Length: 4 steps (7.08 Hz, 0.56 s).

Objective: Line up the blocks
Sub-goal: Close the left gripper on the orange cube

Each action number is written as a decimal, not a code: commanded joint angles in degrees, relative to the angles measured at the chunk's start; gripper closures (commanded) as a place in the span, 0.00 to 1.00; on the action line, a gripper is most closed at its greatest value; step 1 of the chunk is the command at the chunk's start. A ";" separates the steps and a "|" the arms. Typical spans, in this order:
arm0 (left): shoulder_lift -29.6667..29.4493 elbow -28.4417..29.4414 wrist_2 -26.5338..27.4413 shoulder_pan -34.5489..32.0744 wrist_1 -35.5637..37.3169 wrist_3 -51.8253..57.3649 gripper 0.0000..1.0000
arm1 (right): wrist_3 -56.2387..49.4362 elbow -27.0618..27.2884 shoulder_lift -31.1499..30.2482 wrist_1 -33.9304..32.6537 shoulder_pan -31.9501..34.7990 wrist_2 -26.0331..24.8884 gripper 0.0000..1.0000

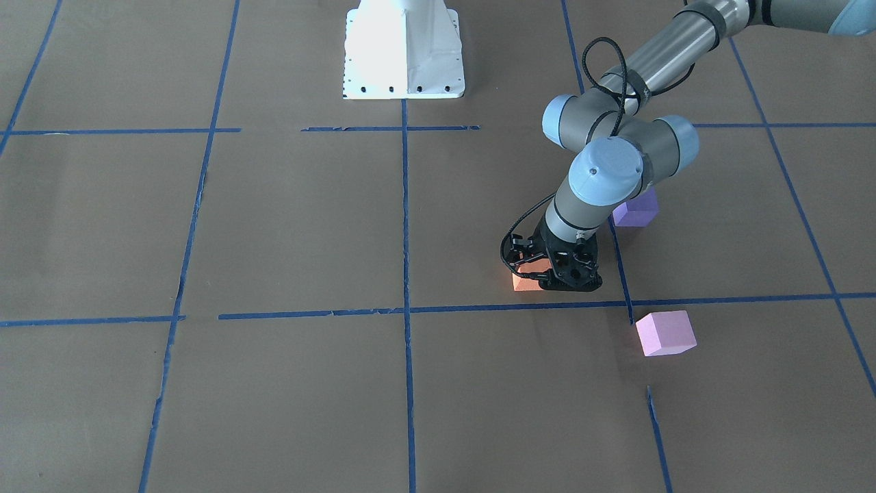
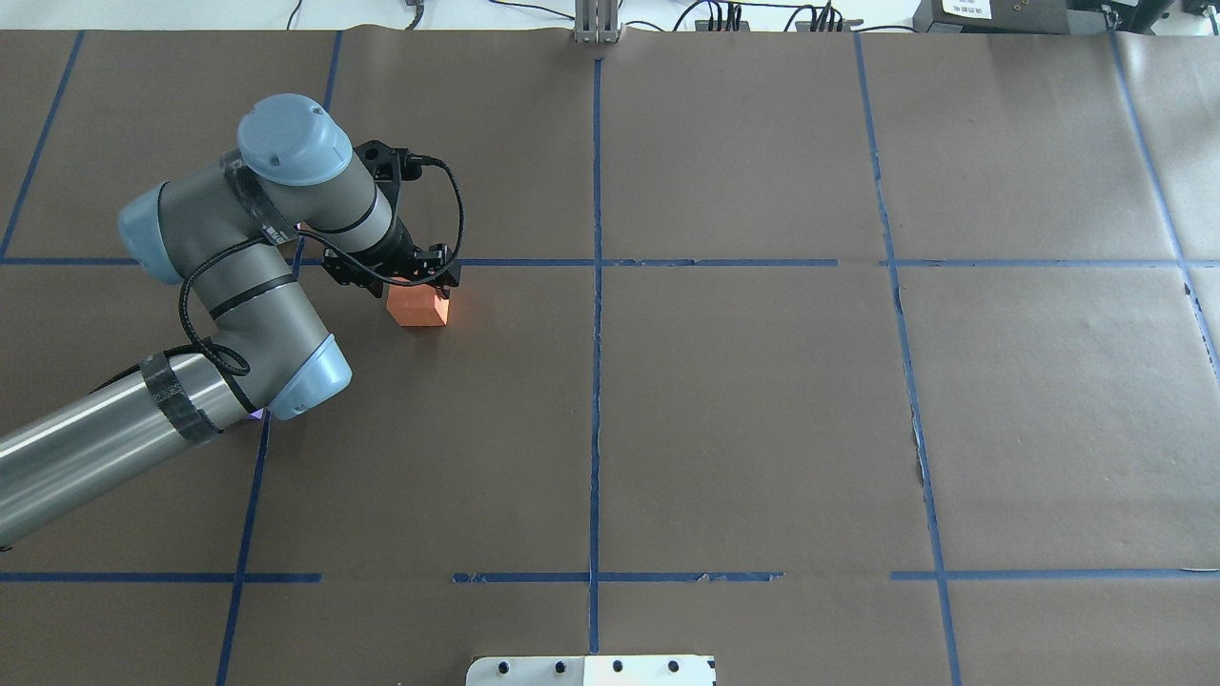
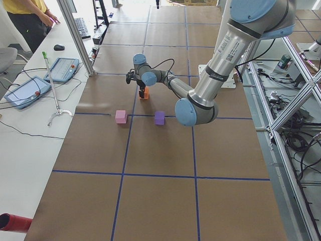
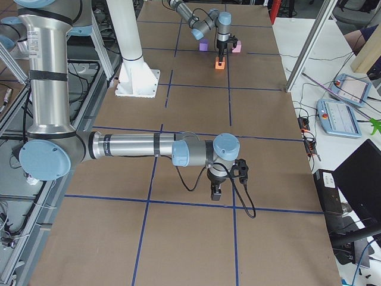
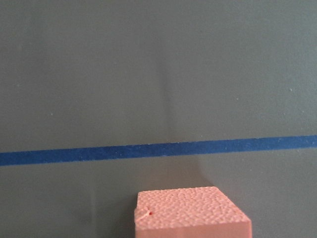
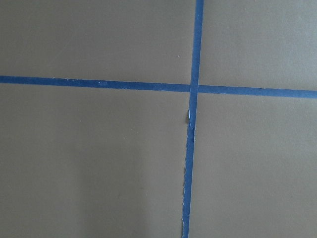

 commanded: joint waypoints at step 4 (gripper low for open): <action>1.39 -11.62 -1.23 -6.82 8.14 0.79 0.83 | 0.00 0.00 0.00 0.06 0.00 0.00 0.00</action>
